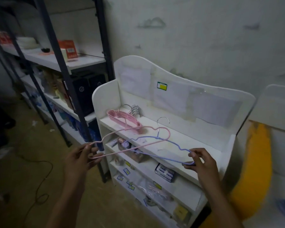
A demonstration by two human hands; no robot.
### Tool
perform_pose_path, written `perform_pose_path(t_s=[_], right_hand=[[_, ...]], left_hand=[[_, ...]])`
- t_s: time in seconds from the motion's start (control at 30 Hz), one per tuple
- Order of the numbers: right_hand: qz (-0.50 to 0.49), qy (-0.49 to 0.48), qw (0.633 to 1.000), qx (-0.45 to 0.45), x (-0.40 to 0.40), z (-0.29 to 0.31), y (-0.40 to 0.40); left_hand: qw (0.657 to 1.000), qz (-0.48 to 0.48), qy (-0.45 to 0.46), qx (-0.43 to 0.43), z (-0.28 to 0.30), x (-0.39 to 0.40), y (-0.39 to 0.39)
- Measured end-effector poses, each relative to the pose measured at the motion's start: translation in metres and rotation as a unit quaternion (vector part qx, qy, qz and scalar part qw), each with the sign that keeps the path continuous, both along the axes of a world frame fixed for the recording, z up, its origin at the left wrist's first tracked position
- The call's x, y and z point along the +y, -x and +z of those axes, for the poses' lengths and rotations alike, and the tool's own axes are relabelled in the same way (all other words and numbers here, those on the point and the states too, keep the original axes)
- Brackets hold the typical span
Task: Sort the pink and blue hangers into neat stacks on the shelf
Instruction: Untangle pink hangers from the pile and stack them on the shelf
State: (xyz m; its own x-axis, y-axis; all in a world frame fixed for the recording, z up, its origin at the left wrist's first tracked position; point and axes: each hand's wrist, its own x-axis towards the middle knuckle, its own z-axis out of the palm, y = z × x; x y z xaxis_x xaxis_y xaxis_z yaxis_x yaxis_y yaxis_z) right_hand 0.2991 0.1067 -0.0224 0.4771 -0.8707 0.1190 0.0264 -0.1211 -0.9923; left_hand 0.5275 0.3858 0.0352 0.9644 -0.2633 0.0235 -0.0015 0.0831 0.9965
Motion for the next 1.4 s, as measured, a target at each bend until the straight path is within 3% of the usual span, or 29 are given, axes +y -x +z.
perform_pose_path(t_s=[0.97, 1.13, 1.4], right_hand=[[-0.189, -0.142, 0.97, 0.049, -0.115, -0.086, -0.039], [-0.233, -0.137, 0.955, 0.123, -0.117, -0.103, -0.053], [-0.251, -0.028, 0.896, 0.365, -0.107, -0.111, -0.057]], left_hand=[[0.983, -0.172, -0.013, 0.071, -0.068, -0.232, -0.134], [0.976, -0.202, -0.007, 0.081, -0.073, -0.26, -0.158], [0.961, -0.258, -0.012, 0.096, -0.089, -0.277, -0.186]])
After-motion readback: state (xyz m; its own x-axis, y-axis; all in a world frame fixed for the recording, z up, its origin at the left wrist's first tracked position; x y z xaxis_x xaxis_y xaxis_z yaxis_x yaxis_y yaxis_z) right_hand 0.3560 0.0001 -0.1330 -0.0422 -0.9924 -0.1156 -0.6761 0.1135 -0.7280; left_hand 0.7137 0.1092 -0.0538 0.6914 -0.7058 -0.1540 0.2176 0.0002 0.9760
